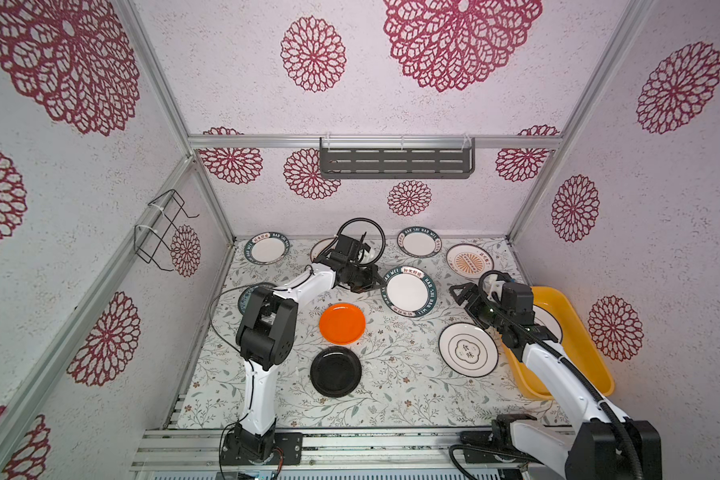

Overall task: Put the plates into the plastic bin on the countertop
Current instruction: 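Hold the green-rimmed plate up with the left gripper while the right gripper grasps its rim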

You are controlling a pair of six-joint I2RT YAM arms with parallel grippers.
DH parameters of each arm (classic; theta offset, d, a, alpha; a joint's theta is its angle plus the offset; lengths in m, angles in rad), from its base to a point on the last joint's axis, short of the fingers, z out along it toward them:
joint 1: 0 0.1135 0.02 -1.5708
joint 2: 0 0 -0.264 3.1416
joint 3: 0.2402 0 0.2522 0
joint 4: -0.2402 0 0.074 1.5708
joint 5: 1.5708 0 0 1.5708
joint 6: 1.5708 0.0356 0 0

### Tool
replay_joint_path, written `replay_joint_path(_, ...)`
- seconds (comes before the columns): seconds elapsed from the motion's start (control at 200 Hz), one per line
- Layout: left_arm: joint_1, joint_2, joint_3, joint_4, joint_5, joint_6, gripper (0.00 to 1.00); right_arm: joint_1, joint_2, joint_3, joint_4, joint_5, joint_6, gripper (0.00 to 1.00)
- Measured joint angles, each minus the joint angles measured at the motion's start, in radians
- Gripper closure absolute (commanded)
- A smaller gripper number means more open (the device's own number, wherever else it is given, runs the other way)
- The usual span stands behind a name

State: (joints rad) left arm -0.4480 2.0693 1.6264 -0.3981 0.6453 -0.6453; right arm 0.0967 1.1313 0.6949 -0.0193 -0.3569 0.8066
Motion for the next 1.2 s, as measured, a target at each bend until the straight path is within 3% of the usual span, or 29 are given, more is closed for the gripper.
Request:
replay_joint_path(0.515, 0.01, -0.017, 0.003, 0.013, 0.035, -0.043, 1.0, 0.098, 0.23, 0.098, 0.134, -0.041, 0.019, 0.34)
replay_joint_path(0.701, 0.01, -0.035, 0.003, 0.025, 0.053, -0.052, 1.0, 0.116, 0.274, 0.1, 0.164, -0.042, 0.04, 0.55)
replay_joint_path(0.861, 0.011, -0.05, -0.004, 0.055, 0.059, -0.068, 1.0, 0.119, 0.279, 0.1, 0.197, -0.047, 0.062, 0.85)
replay_joint_path(1.011, 0.016, -0.05, -0.018, 0.057, 0.053, -0.082, 1.0, 0.116, 0.278, 0.102, 0.259, -0.071, 0.112, 0.99)
replay_joint_path(1.041, 0.019, -0.05, -0.02, 0.06, 0.061, -0.084, 0.94, 0.116, 0.278, 0.103, 0.263, -0.07, 0.117, 1.0)
replay_joint_path(1.116, 0.022, -0.05, -0.021, 0.066, 0.063, -0.089, 0.9, 0.117, 0.278, 0.103, 0.272, -0.076, 0.127, 1.0)
replay_joint_path(1.166, 0.022, -0.05, -0.021, 0.07, 0.063, -0.092, 0.69, 0.116, 0.278, 0.103, 0.273, -0.075, 0.13, 1.0)
replay_joint_path(1.201, 0.021, -0.05, -0.021, 0.071, 0.06, -0.092, 0.59, 0.117, 0.278, 0.103, 0.274, -0.075, 0.129, 1.0)
